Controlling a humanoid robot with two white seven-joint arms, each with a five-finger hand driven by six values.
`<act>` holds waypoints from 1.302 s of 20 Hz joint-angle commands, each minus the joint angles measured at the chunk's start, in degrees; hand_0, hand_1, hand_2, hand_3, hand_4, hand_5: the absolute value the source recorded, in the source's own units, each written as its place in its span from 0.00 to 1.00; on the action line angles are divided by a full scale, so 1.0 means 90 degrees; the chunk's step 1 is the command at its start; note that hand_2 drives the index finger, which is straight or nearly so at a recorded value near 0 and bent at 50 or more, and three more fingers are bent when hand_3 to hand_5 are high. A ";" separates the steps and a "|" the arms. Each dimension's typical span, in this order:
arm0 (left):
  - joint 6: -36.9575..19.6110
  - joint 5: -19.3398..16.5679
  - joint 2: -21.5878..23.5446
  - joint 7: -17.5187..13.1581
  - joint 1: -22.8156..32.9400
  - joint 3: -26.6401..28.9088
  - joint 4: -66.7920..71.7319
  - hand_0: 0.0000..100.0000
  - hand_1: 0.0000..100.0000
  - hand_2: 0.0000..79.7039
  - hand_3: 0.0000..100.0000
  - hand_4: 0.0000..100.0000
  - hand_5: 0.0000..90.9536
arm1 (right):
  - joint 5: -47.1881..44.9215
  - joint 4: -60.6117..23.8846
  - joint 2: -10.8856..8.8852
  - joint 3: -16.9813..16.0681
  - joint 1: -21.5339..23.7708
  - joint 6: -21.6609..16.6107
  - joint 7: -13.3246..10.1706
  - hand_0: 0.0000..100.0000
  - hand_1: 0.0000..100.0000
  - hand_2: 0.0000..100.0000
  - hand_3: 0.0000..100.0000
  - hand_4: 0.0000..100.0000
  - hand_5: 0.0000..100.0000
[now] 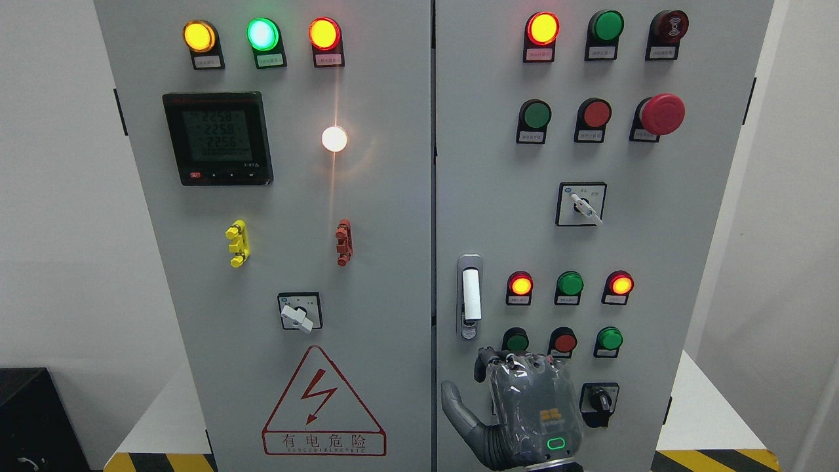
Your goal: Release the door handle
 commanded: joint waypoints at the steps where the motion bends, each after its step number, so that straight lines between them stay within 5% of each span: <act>1: 0.0001 -0.0002 0.0000 0.0005 -0.0176 0.0000 0.0186 0.12 0.56 0.00 0.00 0.00 0.00 | -0.0003 0.0023 0.0030 -0.0037 -0.0186 0.0030 0.0097 0.39 0.26 0.92 1.00 1.00 1.00; 26: 0.0001 -0.0002 0.0000 0.0005 -0.0166 0.0000 0.0186 0.12 0.56 0.00 0.00 0.00 0.00 | 0.0036 0.0179 0.0050 -0.0037 -0.0722 0.0480 0.0244 0.34 0.30 0.93 1.00 1.00 1.00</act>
